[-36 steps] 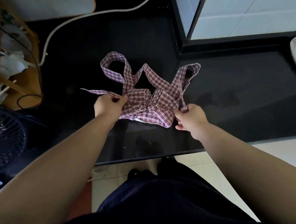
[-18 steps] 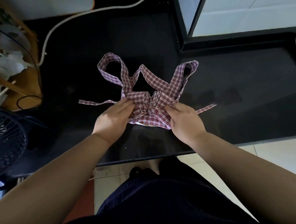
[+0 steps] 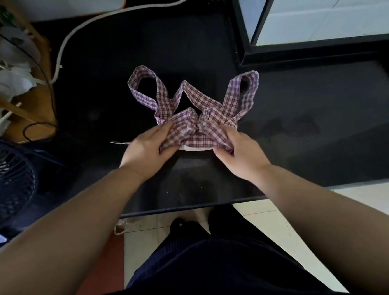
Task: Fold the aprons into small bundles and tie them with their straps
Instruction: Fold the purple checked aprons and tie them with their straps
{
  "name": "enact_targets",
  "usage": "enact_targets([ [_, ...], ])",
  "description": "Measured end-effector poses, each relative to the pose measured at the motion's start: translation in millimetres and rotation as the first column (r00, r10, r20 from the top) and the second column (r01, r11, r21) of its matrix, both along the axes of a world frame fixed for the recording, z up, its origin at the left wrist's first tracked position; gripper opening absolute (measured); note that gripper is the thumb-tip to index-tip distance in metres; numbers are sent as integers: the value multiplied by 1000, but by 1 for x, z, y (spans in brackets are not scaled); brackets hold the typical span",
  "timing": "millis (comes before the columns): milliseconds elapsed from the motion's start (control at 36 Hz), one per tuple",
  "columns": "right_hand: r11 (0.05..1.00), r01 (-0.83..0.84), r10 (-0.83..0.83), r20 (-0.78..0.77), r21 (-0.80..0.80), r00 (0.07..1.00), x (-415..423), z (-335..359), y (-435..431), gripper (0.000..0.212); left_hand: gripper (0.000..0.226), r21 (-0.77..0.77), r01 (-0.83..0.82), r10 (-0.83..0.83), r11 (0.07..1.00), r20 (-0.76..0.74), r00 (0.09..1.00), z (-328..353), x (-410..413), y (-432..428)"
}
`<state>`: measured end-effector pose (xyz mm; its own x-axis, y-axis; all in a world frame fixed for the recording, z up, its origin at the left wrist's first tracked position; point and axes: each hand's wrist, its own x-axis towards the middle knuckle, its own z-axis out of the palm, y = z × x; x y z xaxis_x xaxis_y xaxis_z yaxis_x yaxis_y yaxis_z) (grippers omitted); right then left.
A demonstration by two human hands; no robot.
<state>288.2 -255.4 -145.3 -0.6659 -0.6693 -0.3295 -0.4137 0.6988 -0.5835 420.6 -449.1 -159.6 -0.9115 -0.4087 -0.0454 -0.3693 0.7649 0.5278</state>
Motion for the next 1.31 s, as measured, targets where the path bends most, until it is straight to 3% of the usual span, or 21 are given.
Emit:
enact_targets([
  [83, 986, 135, -128, 81, -93, 989, -11, 15, -5, 28, 46, 196, -148, 129, 969, 107, 986, 19, -9, -3],
  [167, 928, 357, -311, 309, -107, 899, -19, 19, -13, 40, 17, 492, -285, 214, 823, 196, 957, 29, -15, -1],
  [222, 892, 448, -380, 448, -52, 809, -23, 18, -15, 47, 28, 550, -254, 163, 796, 209, 964, 31, -17, 4],
  [306, 896, 443, -397, 521, 41, 756, -26, 14, -12, 45, 47, 463, -269, 182, 845, 224, 957, 26, -17, 10],
  [472, 983, 179, -141, 459, -39, 877, -17, 20, -9, 42, 52, 385, -482, 409, 787, 259, 875, 20, -15, 18],
  [556, 973, 211, -164, 366, -90, 916, -10, 14, -14, 41, 59, 341, -559, 480, 756, 293, 827, 22, -18, 21],
  [639, 963, 257, -219, 312, -83, 924, -6, 16, -19, 35, 65, 214, -526, 447, 823, 327, 832, 29, -24, 24],
  [778, 977, 211, -209, 190, 9, 959, -5, 19, -29, 39, 79, 46, -570, 515, 821, 373, 772, 37, -31, 29],
  [917, 980, 186, -190, 43, 76, 981, -1, 18, -41, 42, 81, -151, -444, 463, 883, 420, 780, 42, -38, 47],
  [972, 979, 158, -152, -56, 130, 987, 2, 19, -46, 39, 72, -146, -402, 424, 904, 431, 797, 45, -39, 49],
  [1028, 969, 180, -173, -57, 167, 983, 2, 21, -48, 34, 64, -108, -323, 337, 940, 430, 838, 48, -39, 49],
  [1111, 957, 98, -107, 17, 273, 994, -5, 33, -48, 35, 55, 36, -193, 157, 981, 443, 883, 53, -39, 45],
  [1194, 946, -89, 42, 155, 311, 987, -12, 56, -56, 36, 42, 252, -221, 90, 942, 444, 891, 56, -36, 32],
  [1250, 947, -169, 88, 287, 272, 954, -14, 69, -59, 28, 39, 244, -230, 103, 942, 443, 891, 56, -34, 26],
  [1306, 942, -191, 107, 295, 276, 950, -14, 77, -61, 26, 39, 203, -245, 133, 948, 446, 885, 59, -35, 25],
])
